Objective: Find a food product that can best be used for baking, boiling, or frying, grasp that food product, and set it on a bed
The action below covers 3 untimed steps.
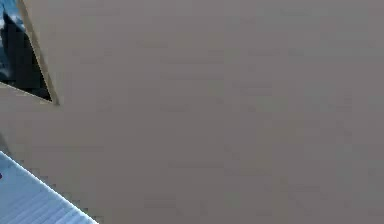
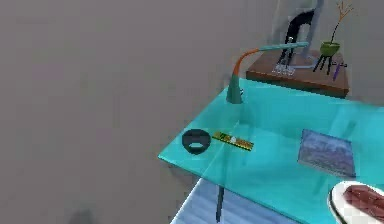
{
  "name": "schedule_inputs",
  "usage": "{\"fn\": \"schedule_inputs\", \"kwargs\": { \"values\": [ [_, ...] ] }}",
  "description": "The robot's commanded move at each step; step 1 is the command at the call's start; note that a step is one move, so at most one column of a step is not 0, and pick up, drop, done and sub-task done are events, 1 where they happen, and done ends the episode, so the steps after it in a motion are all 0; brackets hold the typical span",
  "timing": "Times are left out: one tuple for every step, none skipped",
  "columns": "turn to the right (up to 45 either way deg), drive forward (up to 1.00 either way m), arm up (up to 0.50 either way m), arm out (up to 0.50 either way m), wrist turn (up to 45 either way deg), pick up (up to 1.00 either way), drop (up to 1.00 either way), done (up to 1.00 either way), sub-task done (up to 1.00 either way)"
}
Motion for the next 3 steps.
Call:
{"fn": "schedule_inputs", "kwargs": {
  "values": [
    [-45.0, 0.0, 0.0, 0.0, 0.0, 0.0, 0.0, 0.0, 0.0],
    [-45.0, 0.0, 0.0, 0.0, 0.0, 0.0, 0.0, 0.0, 0.0],
    [-45.0, 0.0, 0.0, 0.0, 0.0, 0.0, 0.0, 0.0, 0.0]
  ]
}}
